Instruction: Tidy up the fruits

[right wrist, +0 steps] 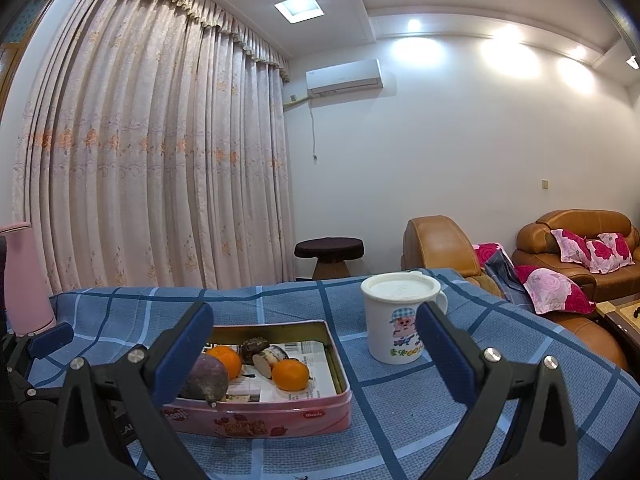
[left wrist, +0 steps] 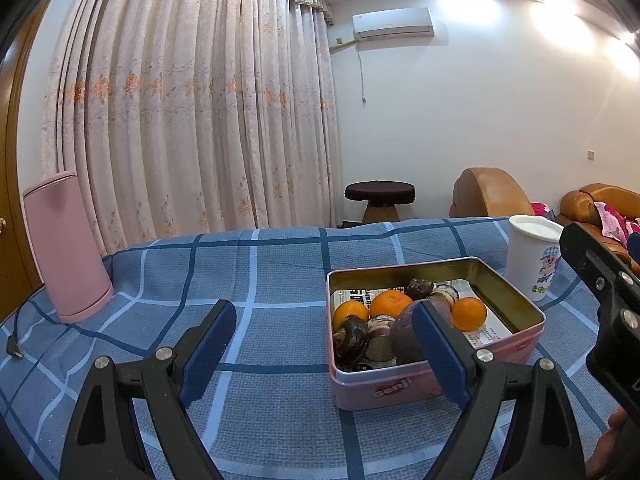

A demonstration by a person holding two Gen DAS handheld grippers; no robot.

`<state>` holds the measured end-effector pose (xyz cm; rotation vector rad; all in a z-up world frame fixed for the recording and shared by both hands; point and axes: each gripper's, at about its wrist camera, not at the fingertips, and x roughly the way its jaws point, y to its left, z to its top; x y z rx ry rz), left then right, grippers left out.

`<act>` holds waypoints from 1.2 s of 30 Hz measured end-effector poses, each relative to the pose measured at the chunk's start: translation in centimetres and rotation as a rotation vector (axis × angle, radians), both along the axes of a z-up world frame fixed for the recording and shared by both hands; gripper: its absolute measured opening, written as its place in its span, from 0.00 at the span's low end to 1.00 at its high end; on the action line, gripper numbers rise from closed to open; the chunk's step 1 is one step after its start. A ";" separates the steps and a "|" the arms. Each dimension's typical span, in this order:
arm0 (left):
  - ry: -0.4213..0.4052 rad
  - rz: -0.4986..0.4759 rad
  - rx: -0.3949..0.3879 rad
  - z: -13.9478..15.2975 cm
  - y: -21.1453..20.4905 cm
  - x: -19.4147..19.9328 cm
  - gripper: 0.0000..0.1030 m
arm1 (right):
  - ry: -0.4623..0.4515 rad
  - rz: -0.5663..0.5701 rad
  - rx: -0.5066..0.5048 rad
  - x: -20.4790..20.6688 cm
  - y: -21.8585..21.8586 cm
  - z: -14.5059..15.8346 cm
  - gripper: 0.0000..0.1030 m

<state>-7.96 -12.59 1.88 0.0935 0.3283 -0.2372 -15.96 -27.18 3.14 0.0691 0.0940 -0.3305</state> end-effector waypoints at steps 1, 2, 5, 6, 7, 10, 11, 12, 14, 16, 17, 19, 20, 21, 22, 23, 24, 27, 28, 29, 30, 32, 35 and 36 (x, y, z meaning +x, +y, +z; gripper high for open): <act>0.000 0.000 0.000 0.0 0.0 0.0 0.88 | 0.000 0.000 0.000 0.0 0.0 0.0 1.00; 0.000 0.000 0.000 0.0 0.0 0.0 0.88 | 0.000 0.000 0.000 0.0 0.0 0.0 1.00; 0.001 0.000 0.001 0.0 0.0 0.0 0.88 | 0.000 0.001 0.001 0.0 0.0 0.0 1.00; 0.005 0.002 0.002 0.0 0.0 0.1 0.88 | 0.001 0.001 0.001 0.0 0.0 0.0 1.00; 0.008 0.004 0.003 -0.1 0.0 0.1 0.88 | 0.002 0.002 0.002 0.0 0.0 0.0 1.00; 0.024 0.013 0.000 -0.2 0.2 0.3 0.88 | 0.002 0.002 0.001 0.0 0.0 0.0 1.00; 0.027 0.016 0.000 -0.2 0.2 0.4 0.88 | 0.002 0.001 0.001 0.0 0.0 0.0 1.00; 0.028 0.021 -0.001 -0.3 0.3 0.4 0.88 | 0.001 0.002 0.001 0.0 0.1 0.0 1.00; 0.030 0.025 0.000 -0.3 0.3 0.4 0.88 | 0.001 0.002 0.001 0.0 0.0 0.0 1.00; 0.030 0.024 0.001 -0.3 0.3 0.4 0.88 | 0.002 0.001 0.001 0.0 0.1 0.0 1.00; 0.030 0.024 0.003 -0.3 0.3 0.4 0.88 | 0.002 0.001 0.002 0.0 0.1 0.0 1.00; 0.031 0.024 0.003 -0.3 0.3 0.5 0.88 | 0.003 0.001 0.003 0.0 0.0 0.0 1.00; 0.031 0.025 0.003 -0.3 0.2 0.5 0.88 | 0.004 0.001 0.004 0.0 0.0 0.0 1.00; 0.032 0.025 0.003 -0.3 0.2 0.5 0.88 | 0.004 0.001 0.005 0.0 0.0 -0.1 1.00; 0.033 0.025 0.003 -0.2 0.2 0.5 0.88 | 0.005 0.002 0.005 0.0 0.0 -0.1 1.00; 0.033 0.025 0.003 -0.2 0.2 0.5 0.88 | 0.005 0.002 0.004 0.0 0.0 -0.1 1.00; 0.033 0.025 0.003 -0.2 0.2 0.5 0.88 | 0.005 0.002 0.004 0.0 0.0 -0.1 1.00; 0.033 0.027 0.003 -0.3 0.2 0.5 0.88 | 0.005 0.001 0.005 0.0 0.0 -0.1 1.00; 0.035 0.029 0.003 -0.3 0.2 0.6 0.88 | 0.005 0.001 0.005 0.0 0.0 -0.1 1.00; 0.037 0.030 0.002 -0.3 0.2 0.6 0.88 | 0.006 0.001 0.005 0.0 0.0 -0.1 1.00; 0.042 0.028 0.000 -0.4 0.3 0.7 0.88 | 0.007 0.001 0.006 0.0 0.0 -0.1 1.00; 0.050 0.024 -0.007 -0.4 0.4 0.9 0.88 | 0.010 0.002 0.007 0.0 0.0 -0.2 1.00; 0.060 0.026 -0.017 -0.4 0.7 1.0 0.88 | 0.016 0.002 0.011 0.1 -0.2 -0.3 1.00; 0.063 0.027 -0.018 -0.5 0.7 1.1 0.88 | 0.020 0.002 0.013 0.2 -0.2 -0.3 1.00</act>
